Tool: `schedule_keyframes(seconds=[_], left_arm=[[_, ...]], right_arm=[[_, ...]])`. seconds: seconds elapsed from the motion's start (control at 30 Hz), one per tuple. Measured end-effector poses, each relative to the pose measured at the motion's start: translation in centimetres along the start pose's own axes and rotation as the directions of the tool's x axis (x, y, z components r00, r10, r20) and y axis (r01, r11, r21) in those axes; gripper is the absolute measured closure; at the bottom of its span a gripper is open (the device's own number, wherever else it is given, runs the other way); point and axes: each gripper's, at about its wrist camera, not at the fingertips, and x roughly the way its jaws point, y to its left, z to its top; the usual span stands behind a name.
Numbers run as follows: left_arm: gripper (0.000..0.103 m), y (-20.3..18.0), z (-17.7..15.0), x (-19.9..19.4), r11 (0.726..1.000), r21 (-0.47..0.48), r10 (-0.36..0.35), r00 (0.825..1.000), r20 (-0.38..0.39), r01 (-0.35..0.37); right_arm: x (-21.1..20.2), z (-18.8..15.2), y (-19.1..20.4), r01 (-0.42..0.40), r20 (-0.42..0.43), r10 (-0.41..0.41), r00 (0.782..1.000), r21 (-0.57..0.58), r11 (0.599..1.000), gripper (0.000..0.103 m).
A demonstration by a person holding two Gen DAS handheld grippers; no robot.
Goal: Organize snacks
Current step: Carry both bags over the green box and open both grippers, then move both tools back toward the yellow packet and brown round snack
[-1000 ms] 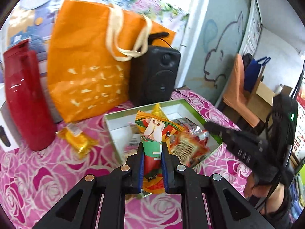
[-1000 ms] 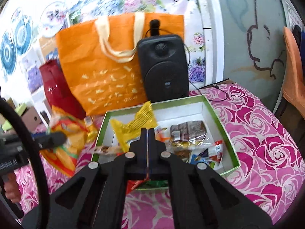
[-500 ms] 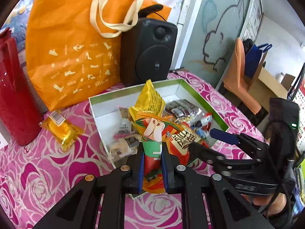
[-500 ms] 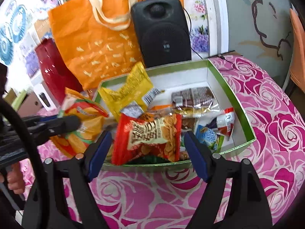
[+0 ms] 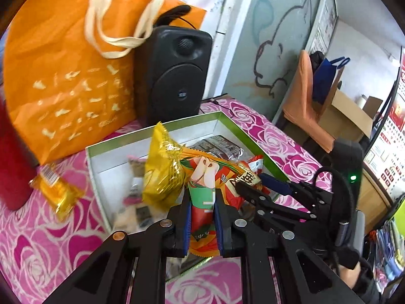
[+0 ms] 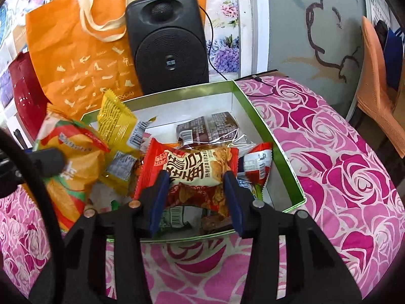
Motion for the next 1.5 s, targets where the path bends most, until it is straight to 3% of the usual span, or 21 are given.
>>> schedule_keyframes(seconds=[0.03, 0.07, 0.1, 0.17, 0.23, 0.4, 0.87, 1.07, 1.23, 1.4, 1.5], left_arm=[[0.087, 0.0, -0.1, 0.5, 1.000, 0.000, 0.008, 1.000, -0.011, -0.008], [0.080, 0.2, -0.3, 1.1, 1.000, -0.006, 0.023, 1.000, -0.021, -0.023], [0.071, 0.3, -0.5, 1.3, 0.999, -0.012, 0.034, 0.999, -0.024, -0.034], [0.023, 0.7, -1.1, 1.3, 0.997, -0.029, 0.074, 0.997, -0.007, -0.074], [0.016, 1.2, -1.5, 0.6, 0.988, -0.057, 0.142, 0.989, 0.032, -0.140], [0.015, 2.3, -1.7, -1.0, 0.974, -0.090, 0.211, 0.976, 0.046, -0.207], [0.015, 2.9, -2.7, -5.2, 0.972, -0.106, 0.219, 0.971, 0.100, -0.208], [0.015, 5.8, -4.2, -9.6, 0.959, -0.140, 0.266, 0.953, 0.144, -0.246], [0.015, 10.1, -6.4, -12.3, 0.929, -0.220, 0.335, 0.930, 0.152, -0.299], [0.015, 12.7, -9.2, -12.2, 0.923, -0.262, 0.317, 0.943, 0.103, -0.282], [0.024, 13.1, -10.3, -11.1, 0.936, -0.269, 0.255, 0.964, 0.079, -0.225]], right_arm=[[-0.1, -0.1, -0.3, 0.000, -0.005, 0.000, 1.000, 0.007, 1.000, 0.037], [-0.3, -0.1, -0.4, 0.004, -0.002, -0.004, 1.000, 0.010, 1.000, 0.017], [-0.8, -0.4, -0.6, 0.008, 0.012, -0.008, 1.000, 0.007, 1.000, 0.009], [-1.3, -0.7, -0.6, 0.000, 0.029, 0.000, 1.000, -0.010, 1.000, 0.007], [-1.3, -0.8, -0.5, 0.004, 0.021, -0.003, 1.000, -0.025, 1.000, 0.003], [-1.3, -1.1, 0.0, 0.006, 0.009, -0.005, 1.000, -0.024, 1.000, 0.001], [-4.4, -0.8, 4.8, -0.042, 0.040, 0.048, 0.998, -0.132, 0.990, 0.001], [-6.3, -1.5, 7.6, -0.110, 0.055, 0.123, 0.991, -0.189, 0.976, 0.001], [-6.6, -3.0, 11.3, -0.235, -0.016, 0.239, 0.971, -0.244, 0.941, 0.001], [-5.3, -5.8, 14.5, -0.345, -0.124, 0.325, 0.938, -0.207, 0.916, 0.004], [-3.7, -7.5, 16.0, -0.364, -0.200, 0.325, 0.924, -0.202, 0.909, 0.019]])
